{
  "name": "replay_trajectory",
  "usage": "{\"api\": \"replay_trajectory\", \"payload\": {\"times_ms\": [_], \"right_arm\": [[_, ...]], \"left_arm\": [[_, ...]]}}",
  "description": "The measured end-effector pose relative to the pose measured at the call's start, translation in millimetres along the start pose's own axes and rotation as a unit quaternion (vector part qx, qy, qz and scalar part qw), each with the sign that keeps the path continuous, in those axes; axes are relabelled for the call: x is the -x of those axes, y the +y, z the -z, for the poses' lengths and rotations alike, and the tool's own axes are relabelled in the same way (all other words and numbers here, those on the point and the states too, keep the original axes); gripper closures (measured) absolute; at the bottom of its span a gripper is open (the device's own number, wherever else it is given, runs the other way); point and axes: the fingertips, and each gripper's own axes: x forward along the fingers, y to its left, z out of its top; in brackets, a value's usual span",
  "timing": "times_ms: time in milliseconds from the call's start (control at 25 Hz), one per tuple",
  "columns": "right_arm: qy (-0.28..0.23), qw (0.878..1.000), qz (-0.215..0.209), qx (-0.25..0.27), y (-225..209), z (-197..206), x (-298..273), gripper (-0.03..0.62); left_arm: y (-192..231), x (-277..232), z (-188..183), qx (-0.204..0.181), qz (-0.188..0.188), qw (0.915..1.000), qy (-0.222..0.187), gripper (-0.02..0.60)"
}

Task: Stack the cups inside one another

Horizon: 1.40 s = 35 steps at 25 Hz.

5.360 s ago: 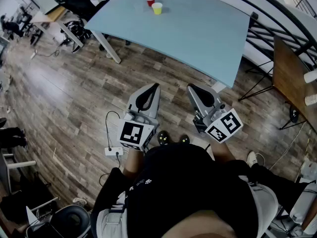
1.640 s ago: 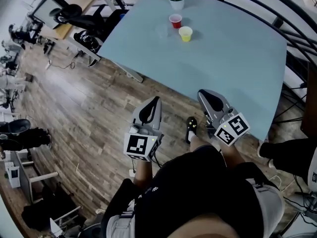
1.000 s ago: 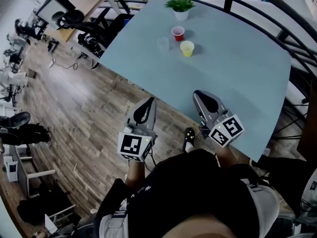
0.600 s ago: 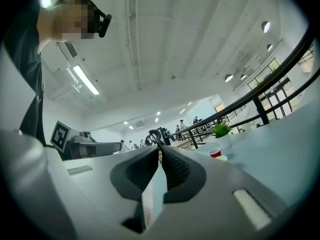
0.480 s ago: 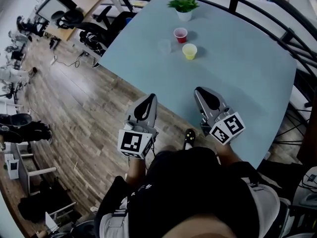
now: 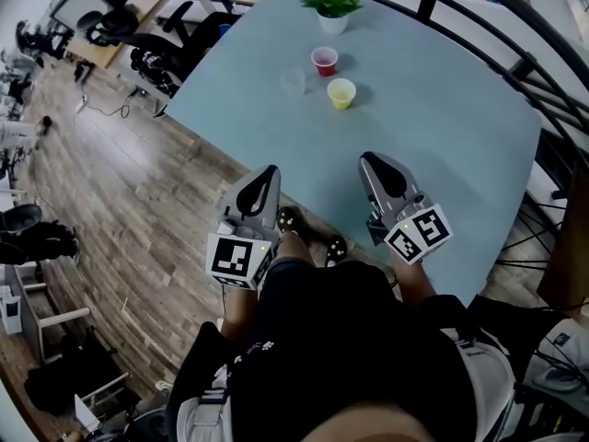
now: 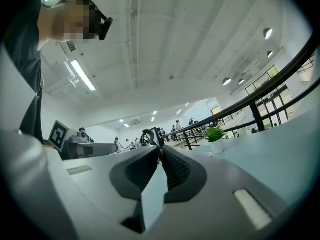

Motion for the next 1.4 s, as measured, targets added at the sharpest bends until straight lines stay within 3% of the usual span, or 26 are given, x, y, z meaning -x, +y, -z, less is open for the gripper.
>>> {"api": "replay_trajectory", "payload": {"times_ms": [680,1400], "right_arm": [[0.001,0.998,0.065,0.028,-31.7,2.4,-51.4,0.554],[0.032,0.986,0.159,0.049,-75.2,15.2,-116.4,0.482]], "left_arm": [[54.7,-47.1,-3.1,0.002,0.051,0.9987,-0.007,0.592],[123.5,-113.1,-6.7,-0.001,0.122,0.9926,-0.002,0.592]]}}
